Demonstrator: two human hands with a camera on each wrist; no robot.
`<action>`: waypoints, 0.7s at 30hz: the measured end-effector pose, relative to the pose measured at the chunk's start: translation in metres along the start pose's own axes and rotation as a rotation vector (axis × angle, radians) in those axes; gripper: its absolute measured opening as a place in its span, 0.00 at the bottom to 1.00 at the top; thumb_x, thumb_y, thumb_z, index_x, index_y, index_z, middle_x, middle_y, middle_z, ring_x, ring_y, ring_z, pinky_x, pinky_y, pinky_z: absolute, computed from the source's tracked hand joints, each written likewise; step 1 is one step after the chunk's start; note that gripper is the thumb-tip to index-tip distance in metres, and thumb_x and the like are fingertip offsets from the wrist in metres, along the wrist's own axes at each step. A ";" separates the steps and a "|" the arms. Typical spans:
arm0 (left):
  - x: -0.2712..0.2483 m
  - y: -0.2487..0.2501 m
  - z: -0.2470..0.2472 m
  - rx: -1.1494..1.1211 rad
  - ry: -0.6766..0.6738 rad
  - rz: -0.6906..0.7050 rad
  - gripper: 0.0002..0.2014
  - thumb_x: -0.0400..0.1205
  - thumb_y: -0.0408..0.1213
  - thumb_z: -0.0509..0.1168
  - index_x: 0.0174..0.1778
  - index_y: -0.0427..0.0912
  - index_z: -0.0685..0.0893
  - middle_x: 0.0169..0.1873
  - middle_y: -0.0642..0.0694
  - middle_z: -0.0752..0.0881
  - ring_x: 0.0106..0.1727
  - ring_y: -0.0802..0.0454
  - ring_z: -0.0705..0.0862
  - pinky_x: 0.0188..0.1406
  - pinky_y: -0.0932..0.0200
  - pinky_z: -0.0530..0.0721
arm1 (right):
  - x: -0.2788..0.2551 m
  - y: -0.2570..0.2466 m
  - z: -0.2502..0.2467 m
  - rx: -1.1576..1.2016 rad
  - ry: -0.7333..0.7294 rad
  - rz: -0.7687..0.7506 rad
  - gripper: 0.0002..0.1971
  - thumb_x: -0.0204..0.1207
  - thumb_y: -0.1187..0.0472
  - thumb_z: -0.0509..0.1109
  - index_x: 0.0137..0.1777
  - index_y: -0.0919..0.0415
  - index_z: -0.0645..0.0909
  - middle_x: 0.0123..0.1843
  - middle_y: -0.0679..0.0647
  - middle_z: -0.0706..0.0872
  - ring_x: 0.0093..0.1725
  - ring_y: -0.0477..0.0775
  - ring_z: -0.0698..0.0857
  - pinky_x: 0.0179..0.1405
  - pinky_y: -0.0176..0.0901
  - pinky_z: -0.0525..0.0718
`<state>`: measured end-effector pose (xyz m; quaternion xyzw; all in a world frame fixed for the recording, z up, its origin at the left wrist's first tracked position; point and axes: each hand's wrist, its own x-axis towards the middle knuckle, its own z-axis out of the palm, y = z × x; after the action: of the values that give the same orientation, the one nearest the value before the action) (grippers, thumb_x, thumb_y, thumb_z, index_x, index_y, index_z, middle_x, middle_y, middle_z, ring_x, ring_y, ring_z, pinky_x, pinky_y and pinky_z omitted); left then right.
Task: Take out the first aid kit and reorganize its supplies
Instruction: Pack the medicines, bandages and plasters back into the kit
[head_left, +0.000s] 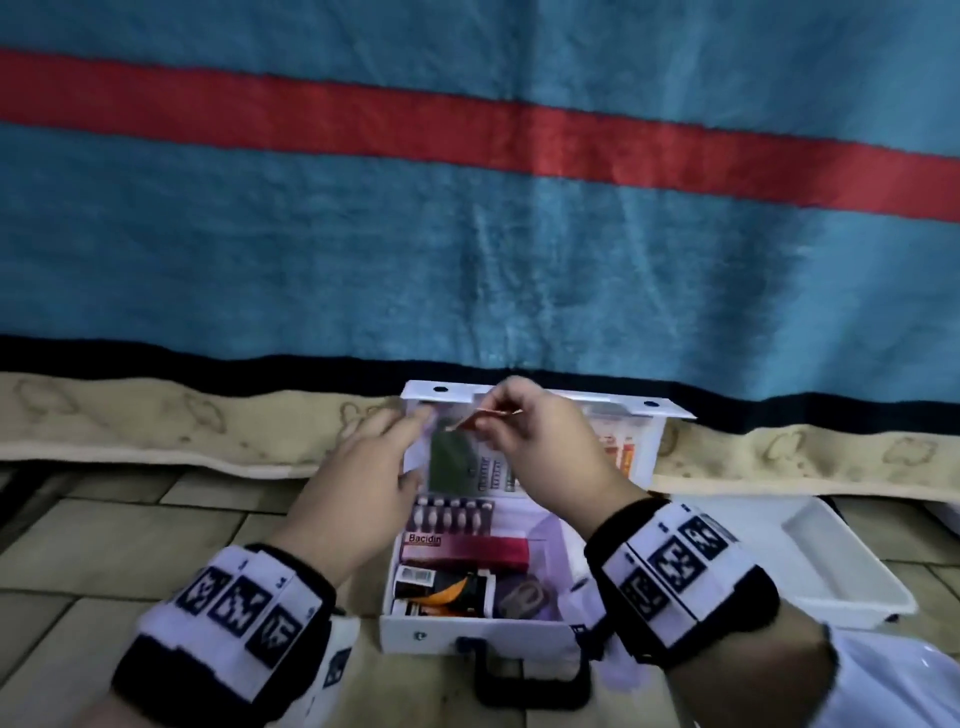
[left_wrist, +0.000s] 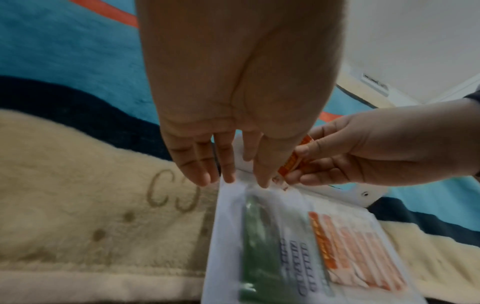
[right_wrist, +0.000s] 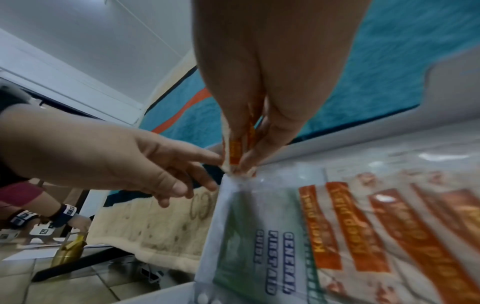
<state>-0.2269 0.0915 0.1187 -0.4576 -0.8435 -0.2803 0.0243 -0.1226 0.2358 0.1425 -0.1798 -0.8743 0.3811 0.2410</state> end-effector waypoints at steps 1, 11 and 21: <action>0.005 -0.003 -0.002 -0.009 0.026 0.001 0.33 0.82 0.37 0.62 0.81 0.57 0.56 0.72 0.53 0.69 0.72 0.50 0.66 0.70 0.59 0.65 | 0.007 -0.002 0.004 0.001 0.063 -0.021 0.15 0.77 0.67 0.68 0.36 0.46 0.75 0.41 0.51 0.89 0.44 0.51 0.88 0.46 0.43 0.85; 0.020 -0.018 0.013 -0.148 0.155 0.025 0.37 0.81 0.37 0.64 0.79 0.67 0.53 0.62 0.54 0.71 0.64 0.54 0.71 0.63 0.64 0.68 | 0.037 0.005 0.016 -0.414 0.024 -0.047 0.03 0.76 0.55 0.69 0.46 0.50 0.83 0.41 0.50 0.91 0.43 0.54 0.89 0.45 0.50 0.86; 0.031 -0.031 0.031 -0.402 0.183 0.026 0.45 0.78 0.25 0.63 0.69 0.85 0.55 0.52 0.56 0.74 0.49 0.55 0.81 0.57 0.55 0.80 | 0.040 -0.002 0.028 -0.429 0.031 -0.027 0.03 0.76 0.58 0.67 0.47 0.50 0.80 0.43 0.55 0.91 0.46 0.59 0.88 0.46 0.52 0.86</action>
<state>-0.2627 0.1170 0.0878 -0.4368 -0.7589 -0.4828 0.0130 -0.1715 0.2383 0.1391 -0.2210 -0.9339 0.1801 0.2158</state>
